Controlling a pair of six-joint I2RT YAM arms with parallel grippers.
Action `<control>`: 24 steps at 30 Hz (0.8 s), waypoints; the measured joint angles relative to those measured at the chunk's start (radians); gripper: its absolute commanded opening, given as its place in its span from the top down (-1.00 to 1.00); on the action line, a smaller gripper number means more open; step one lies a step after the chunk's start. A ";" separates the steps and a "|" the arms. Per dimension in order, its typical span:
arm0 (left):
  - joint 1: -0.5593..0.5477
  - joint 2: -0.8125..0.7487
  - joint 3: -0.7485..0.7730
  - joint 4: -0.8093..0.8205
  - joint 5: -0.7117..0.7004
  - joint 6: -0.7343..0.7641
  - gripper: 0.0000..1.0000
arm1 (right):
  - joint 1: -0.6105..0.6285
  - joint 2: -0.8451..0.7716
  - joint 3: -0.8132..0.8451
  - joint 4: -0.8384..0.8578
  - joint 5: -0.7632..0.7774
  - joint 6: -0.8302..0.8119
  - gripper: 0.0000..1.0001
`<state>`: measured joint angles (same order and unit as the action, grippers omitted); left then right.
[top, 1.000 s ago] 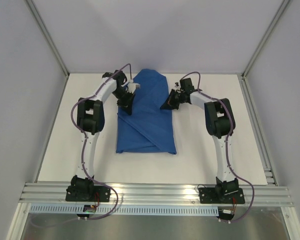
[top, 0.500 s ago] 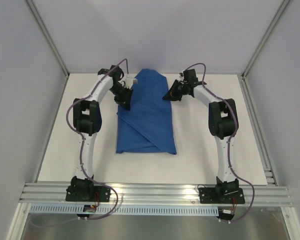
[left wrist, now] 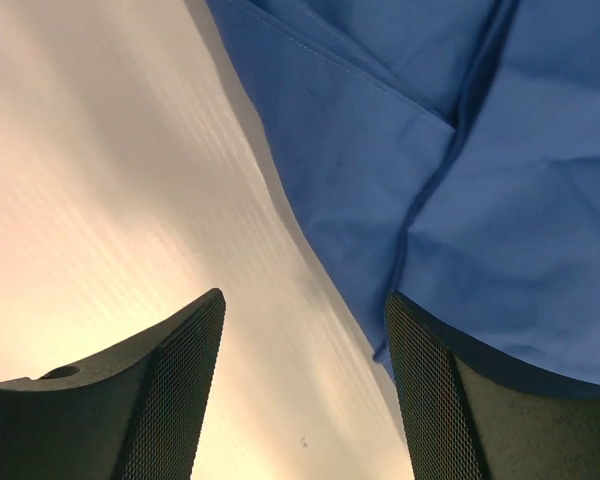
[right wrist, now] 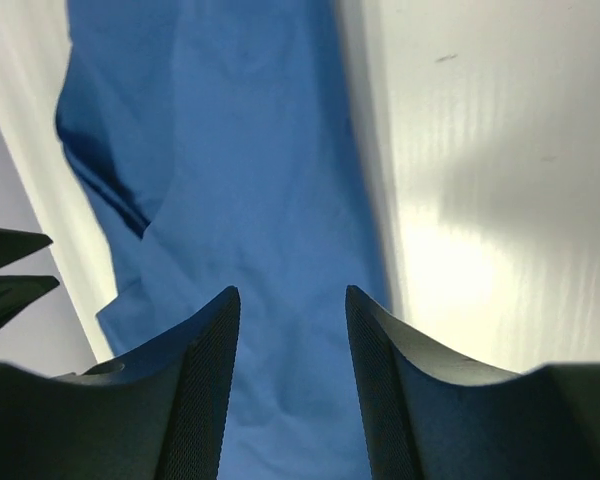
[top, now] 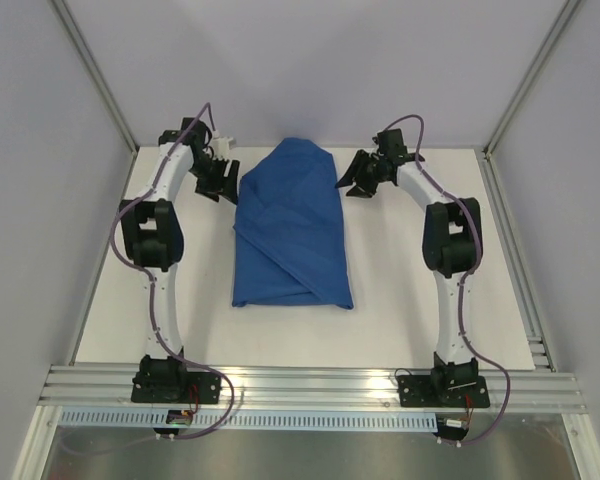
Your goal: Prepare the surgical pack
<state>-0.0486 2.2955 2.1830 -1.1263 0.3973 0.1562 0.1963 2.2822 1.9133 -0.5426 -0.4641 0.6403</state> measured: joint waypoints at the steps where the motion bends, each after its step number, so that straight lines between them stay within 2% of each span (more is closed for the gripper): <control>1: -0.003 0.024 0.000 0.005 -0.007 -0.004 -0.49 | -0.003 0.027 0.021 -0.004 0.002 0.000 0.01; 4: -0.010 0.083 0.000 0.011 -0.010 -0.016 -0.48 | -0.006 0.105 0.075 -0.022 -0.002 0.005 0.06; 8: -0.014 0.140 -0.007 0.010 0.009 -0.030 -0.47 | -0.005 0.147 0.046 -0.018 -0.035 0.025 0.10; 10: -0.015 0.144 -0.027 0.010 0.029 -0.038 -0.41 | -0.005 0.139 0.021 0.004 -0.054 0.030 0.20; 11: -0.015 0.142 -0.037 0.011 0.042 -0.041 -0.36 | -0.004 0.136 0.008 0.016 -0.064 0.030 0.32; 13: -0.013 0.141 -0.048 0.016 0.063 -0.047 -0.19 | -0.002 0.135 -0.014 0.035 -0.089 0.032 0.45; 14: -0.013 0.141 -0.055 0.018 0.074 -0.049 -0.11 | -0.001 0.135 -0.026 0.046 -0.097 0.034 0.58; 15: -0.013 0.141 -0.061 0.020 0.085 -0.052 0.09 | -0.001 0.131 -0.039 0.059 -0.102 0.034 0.64; 17: -0.014 0.140 -0.078 0.026 0.106 -0.056 0.35 | -0.001 0.120 -0.078 0.098 -0.114 0.042 0.80; 18: -0.014 0.140 -0.091 0.031 0.124 -0.060 0.64 | -0.002 0.110 -0.104 0.124 -0.114 0.044 0.83; 20: -0.015 0.133 -0.125 0.051 0.153 -0.065 1.00 | -0.001 0.090 -0.145 0.152 -0.114 0.048 0.90; 24: -0.012 0.072 -0.233 0.105 0.179 -0.064 1.00 | 0.000 0.043 -0.225 0.180 -0.114 0.045 0.99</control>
<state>-0.0608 2.3676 1.9503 -1.0214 0.5762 0.0921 0.1963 2.3249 1.6878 -0.3626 -0.5785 0.6853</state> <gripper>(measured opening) 0.022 0.066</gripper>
